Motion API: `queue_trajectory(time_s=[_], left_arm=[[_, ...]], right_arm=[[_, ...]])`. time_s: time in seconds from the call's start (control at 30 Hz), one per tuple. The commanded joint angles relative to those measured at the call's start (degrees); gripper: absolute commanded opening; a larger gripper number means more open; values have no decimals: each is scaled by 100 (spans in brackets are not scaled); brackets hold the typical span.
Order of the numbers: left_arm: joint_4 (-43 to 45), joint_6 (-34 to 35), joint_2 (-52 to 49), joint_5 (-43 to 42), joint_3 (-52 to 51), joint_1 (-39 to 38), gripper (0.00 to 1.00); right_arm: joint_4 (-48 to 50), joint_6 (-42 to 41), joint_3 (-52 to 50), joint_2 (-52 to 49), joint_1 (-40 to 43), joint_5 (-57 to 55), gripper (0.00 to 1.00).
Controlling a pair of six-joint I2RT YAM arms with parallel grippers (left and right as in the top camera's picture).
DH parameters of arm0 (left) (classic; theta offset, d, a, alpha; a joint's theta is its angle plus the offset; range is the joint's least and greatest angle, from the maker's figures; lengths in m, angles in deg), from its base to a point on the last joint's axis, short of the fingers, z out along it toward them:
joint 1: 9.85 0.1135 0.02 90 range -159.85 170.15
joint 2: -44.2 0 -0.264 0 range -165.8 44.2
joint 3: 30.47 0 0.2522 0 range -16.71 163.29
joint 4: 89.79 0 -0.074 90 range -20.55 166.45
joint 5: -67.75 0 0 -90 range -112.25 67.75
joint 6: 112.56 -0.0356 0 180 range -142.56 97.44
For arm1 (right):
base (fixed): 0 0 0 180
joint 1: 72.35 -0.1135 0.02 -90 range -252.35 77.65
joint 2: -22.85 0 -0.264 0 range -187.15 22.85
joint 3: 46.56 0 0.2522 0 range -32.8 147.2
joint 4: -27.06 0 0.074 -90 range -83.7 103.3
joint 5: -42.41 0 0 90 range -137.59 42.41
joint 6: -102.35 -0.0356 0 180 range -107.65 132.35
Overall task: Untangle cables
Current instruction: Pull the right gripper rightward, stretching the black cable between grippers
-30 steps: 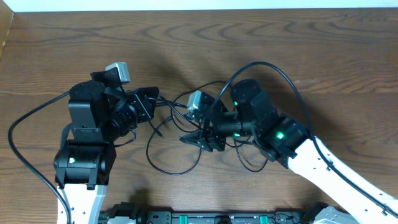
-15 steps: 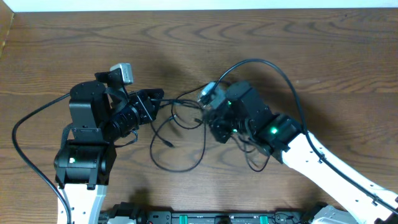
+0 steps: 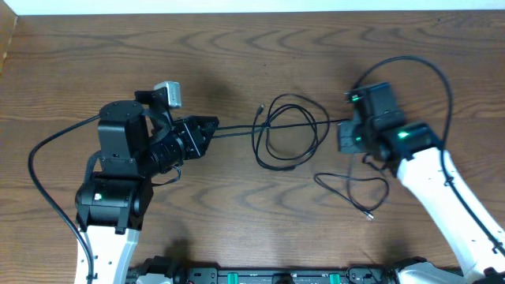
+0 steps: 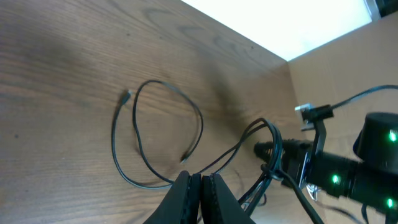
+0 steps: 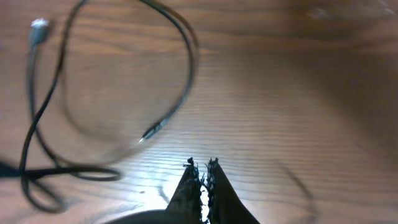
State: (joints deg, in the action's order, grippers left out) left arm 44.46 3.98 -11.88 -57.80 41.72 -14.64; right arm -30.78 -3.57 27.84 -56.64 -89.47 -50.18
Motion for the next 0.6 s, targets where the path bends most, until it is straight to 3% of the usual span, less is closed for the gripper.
queue_trajectory(time_s=[0.0, 0.1, 0.17, 0.2, 0.27, 0.3, 0.43, 0.5, 0.57], left_arm=[[70, -140, 146, 503, 72, 190, 8], [72, -114, 146, 960, 72, 188, 8], [79, 44, 144, 1178, 72, 188, 8], [83, 138, 142, 1244, 72, 188, 8], [153, 186, 120, 1248, 72, 188, 8], [170, 186, 107, 1248, 72, 188, 8], [184, 153, 11, 1226, 72, 188, 8], [190, 133, -46, 1224, 72, 188, 8], [256, 61, -109, 1202, 72, 188, 8]], right_arm=[[-179, -380, -92, -55, 1001, -1110, 1], [-192, -363, -92, -57, 1488, -256, 1], [-205, 94, -92, -57, 1670, 758, 2], [-205, 452, -92, -57, 1709, 1290, 7], [-205, 1261, -92, -55, 1707, 2516, 20], [-205, 1582, -92, -57, 1692, 3126, 35], [-195, 2623, -90, -52, 1694, 5689, 71], [-195, 2959, -90, -52, 1694, 6695, 83], [-197, 3241, -90, -52, 1692, 7670, 88]])
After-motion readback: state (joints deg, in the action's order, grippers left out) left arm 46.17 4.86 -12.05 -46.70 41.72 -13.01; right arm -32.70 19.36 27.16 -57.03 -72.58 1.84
